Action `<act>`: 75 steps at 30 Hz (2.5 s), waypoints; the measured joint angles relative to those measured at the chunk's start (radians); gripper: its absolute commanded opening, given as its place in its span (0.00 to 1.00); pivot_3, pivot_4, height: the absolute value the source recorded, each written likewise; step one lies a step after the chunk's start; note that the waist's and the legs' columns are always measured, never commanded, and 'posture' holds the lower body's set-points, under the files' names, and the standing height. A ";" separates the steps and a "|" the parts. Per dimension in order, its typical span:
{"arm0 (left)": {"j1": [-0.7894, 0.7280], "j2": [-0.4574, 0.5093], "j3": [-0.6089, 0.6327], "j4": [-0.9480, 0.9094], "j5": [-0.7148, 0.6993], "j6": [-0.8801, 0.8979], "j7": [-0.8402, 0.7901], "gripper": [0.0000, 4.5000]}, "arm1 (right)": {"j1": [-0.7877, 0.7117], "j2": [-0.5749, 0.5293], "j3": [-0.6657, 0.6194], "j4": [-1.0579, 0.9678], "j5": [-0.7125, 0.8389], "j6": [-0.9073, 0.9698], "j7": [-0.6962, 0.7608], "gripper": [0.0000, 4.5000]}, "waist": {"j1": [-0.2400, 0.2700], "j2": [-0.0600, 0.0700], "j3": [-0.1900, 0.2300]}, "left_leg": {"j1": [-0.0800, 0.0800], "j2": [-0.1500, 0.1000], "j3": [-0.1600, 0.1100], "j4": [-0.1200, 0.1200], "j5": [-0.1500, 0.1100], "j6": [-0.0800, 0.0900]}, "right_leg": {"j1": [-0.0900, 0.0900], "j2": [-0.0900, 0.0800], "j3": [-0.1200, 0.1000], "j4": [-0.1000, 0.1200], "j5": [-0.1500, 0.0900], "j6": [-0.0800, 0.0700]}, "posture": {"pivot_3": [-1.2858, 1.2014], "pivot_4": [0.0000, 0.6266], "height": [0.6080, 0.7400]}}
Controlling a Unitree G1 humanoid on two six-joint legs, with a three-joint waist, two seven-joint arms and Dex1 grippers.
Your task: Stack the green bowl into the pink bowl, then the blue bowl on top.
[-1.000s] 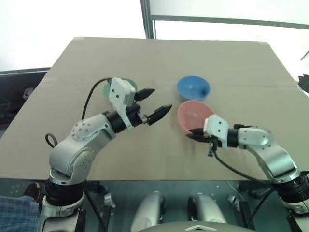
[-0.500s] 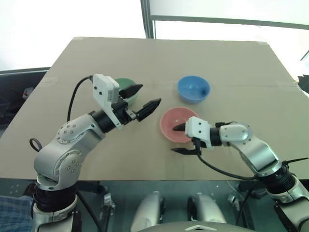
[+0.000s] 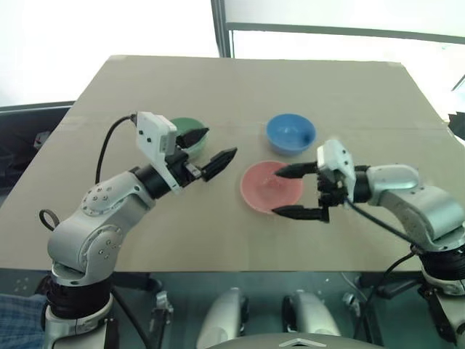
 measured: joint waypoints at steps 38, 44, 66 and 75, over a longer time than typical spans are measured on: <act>-0.270 0.032 -0.238 0.714 0.600 -0.335 -0.115 1.00 | 0.005 -0.156 -0.322 0.111 0.176 -0.002 -0.143 0.97 | 0.001 0.000 0.000 | -0.004 -0.001 0.001 -0.002 -0.001 0.002 | -0.002 -0.004 0.000 -0.003 0.000 0.000 | 0.52 0.24 1.00; -0.318 0.038 -0.279 0.737 0.654 -0.436 -0.180 1.00 | 0.022 -0.158 -0.324 0.111 0.176 -0.006 -0.157 0.97 | 0.001 0.000 0.000 | -0.004 -0.001 0.001 -0.003 -0.002 0.003 | -0.003 -0.004 0.000 -0.003 0.000 0.000 | 0.52 0.24 1.00; -0.341 0.064 -0.354 0.849 0.761 -0.407 -0.321 0.67 | 0.047 -0.184 -0.371 0.110 0.232 -0.048 -0.093 1.00 | 0.001 0.000 0.000 | -0.004 -0.001 0.001 -0.001 -0.004 0.007 | -0.002 -0.003 0.000 -0.002 0.000 0.000 | 0.52 0.24 1.00; -0.365 0.054 -0.345 0.873 0.771 -0.432 -0.315 0.01 | 0.058 -0.190 -0.369 0.110 0.228 -0.063 -0.086 1.00 | 0.003 0.000 0.000 | -0.004 -0.001 0.001 -0.001 -0.004 0.007 | -0.002 -0.003 0.000 -0.002 0.000 0.000 | 0.52 0.24 1.00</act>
